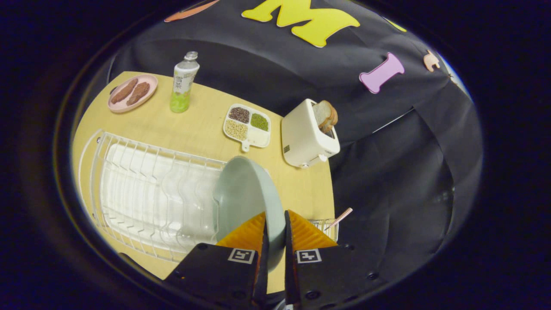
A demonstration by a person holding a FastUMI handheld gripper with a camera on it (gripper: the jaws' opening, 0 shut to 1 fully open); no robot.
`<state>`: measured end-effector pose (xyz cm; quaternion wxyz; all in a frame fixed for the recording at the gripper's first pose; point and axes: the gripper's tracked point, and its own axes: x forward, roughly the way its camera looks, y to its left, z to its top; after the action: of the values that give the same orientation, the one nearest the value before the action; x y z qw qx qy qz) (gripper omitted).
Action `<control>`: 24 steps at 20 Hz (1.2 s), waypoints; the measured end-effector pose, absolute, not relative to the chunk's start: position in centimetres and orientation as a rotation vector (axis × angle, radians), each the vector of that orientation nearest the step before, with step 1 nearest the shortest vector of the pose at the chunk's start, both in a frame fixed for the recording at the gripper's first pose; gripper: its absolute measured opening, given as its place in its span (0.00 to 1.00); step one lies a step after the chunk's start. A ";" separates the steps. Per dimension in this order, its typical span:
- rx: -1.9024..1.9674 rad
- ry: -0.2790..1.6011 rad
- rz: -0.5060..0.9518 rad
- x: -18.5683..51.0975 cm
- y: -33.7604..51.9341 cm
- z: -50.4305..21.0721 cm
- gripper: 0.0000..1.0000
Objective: Take the plate from the dish rack, then take the spoon from the basket and place it into the plate.
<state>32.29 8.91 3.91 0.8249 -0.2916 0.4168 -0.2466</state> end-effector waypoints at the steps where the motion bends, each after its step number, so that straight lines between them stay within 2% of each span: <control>1: -0.621 0.865 -0.541 32.1 8.8 4.3 0.21; 4: -0.599 0.809 -0.553 30.9 8.8 5.8 0.21; 9: -0.529 0.699 -0.471 27.0 8.6 6.9 0.21; 14: -0.343 0.613 -0.259 20.2 10.7 5.5 0.21; 20: -0.215 0.575 -0.020 11.4 12.2 0.0 0.21; 24: -0.122 0.611 0.033 9.2 11.0 -5.2 0.21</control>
<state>9.24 10.98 -5.19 0.9517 -0.0599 0.3008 0.0165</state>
